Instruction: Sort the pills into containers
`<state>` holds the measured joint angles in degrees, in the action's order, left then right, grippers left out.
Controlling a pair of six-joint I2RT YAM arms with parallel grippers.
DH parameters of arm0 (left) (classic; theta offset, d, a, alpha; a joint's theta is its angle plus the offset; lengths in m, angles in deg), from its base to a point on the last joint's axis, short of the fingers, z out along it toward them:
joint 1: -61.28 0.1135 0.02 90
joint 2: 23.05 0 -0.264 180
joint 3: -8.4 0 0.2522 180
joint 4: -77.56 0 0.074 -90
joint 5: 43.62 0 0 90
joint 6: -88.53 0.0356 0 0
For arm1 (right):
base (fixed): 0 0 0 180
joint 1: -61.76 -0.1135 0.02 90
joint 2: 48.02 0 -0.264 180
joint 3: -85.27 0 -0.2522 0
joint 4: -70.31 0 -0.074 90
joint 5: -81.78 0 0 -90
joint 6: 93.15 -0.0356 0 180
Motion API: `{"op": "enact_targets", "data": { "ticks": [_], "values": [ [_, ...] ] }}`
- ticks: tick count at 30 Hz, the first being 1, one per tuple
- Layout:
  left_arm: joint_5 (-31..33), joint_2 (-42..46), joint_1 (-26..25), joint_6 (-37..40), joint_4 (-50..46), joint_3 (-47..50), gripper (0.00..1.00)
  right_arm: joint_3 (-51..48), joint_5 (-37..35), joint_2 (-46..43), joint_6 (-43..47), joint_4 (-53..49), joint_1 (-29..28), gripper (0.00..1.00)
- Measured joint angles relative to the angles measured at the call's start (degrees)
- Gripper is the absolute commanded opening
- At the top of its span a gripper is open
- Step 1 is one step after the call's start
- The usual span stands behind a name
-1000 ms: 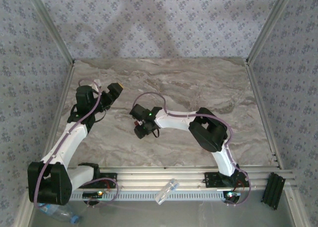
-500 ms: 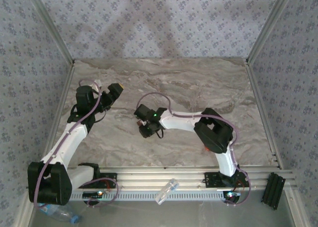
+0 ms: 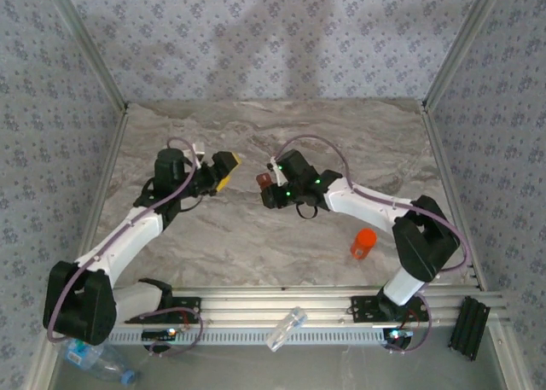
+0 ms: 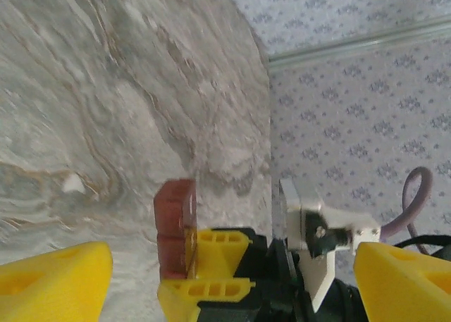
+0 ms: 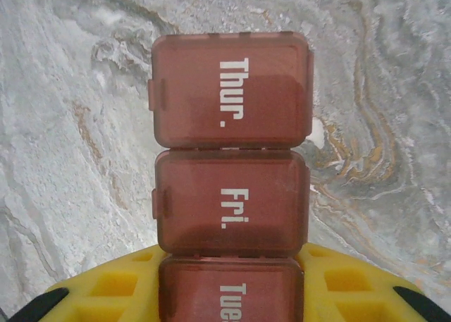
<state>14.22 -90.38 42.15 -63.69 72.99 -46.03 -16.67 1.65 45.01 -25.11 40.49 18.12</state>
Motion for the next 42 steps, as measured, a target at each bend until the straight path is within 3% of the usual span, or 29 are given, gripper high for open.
{"op": "enact_targets", "data": {
  "ticks": [10,42],
  "values": [
    [0.7,-6.4,-5.9,-3.9,5.3,0.0,0.86,-0.6,2.5,-2.2,-1.8,2.1,0.7,0.31],
    [3.3,-9.7,-8.8,-6.7,10.7,-1.9,0.85,-0.9,3.3,-1.4,-4.0,3.9,-0.3,0.28]
  ]
}}
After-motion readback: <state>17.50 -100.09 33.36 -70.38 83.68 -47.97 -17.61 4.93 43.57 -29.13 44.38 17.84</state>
